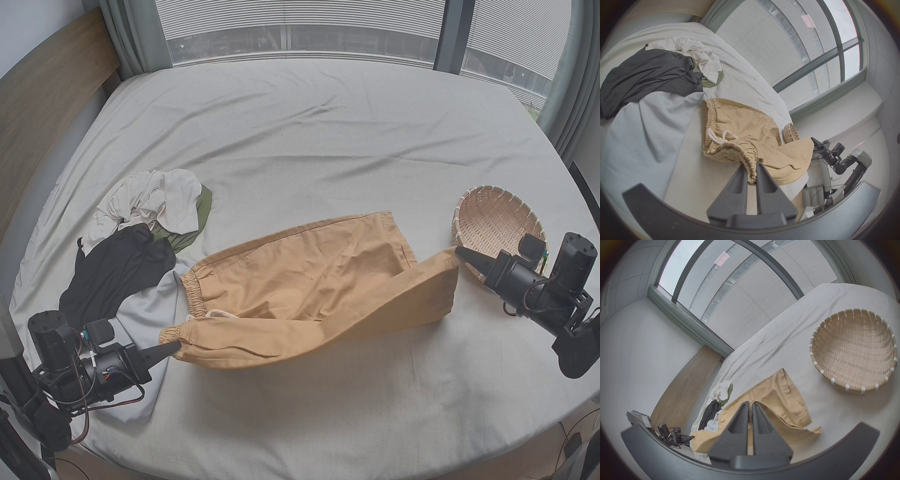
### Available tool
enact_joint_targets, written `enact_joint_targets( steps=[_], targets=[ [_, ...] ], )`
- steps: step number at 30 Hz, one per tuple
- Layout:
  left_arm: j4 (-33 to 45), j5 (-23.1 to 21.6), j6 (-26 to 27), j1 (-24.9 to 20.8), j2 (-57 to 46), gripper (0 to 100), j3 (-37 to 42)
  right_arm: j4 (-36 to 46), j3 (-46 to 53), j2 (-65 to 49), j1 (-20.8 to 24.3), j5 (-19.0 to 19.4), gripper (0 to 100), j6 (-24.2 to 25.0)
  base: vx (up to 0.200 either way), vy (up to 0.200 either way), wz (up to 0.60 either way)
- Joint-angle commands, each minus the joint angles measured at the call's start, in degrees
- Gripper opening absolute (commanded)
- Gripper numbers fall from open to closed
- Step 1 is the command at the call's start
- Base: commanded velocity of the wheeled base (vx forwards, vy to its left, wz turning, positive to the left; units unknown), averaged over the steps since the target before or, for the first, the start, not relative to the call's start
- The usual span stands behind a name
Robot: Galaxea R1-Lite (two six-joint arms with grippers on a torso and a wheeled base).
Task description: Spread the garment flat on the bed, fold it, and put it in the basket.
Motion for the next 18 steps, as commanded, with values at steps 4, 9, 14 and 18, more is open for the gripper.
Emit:
enact_joint_targets(
  steps=[4,9,14,18],
  targets=[
    [-0.7,2.9,-5.0,-0.1,3.4,0,-3.0,0.1,-6.6,5.5,-0.2,0.1,0,0.2,0.000,0.000,0.00],
    [-0.7,5.0,-6.3,-0.2,3.5,0,-5.3,1.3,-11.0,7.9,-0.5,0.2,0,0.2,0.000,0.000,0.00],
    [-0.7,5.1,-6.4,-0.3,3.8,0,-6.1,1.5,-14.2,9.8,-0.5,0.3,0,0.3,0.000,0.000,0.00],
    [-0.7,7.9,-6.8,-0.4,6.3,0,-8.2,1.6,-17.4,11.9,-0.4,0.3,0,0.2,0.000,0.000,0.00]
  ],
)
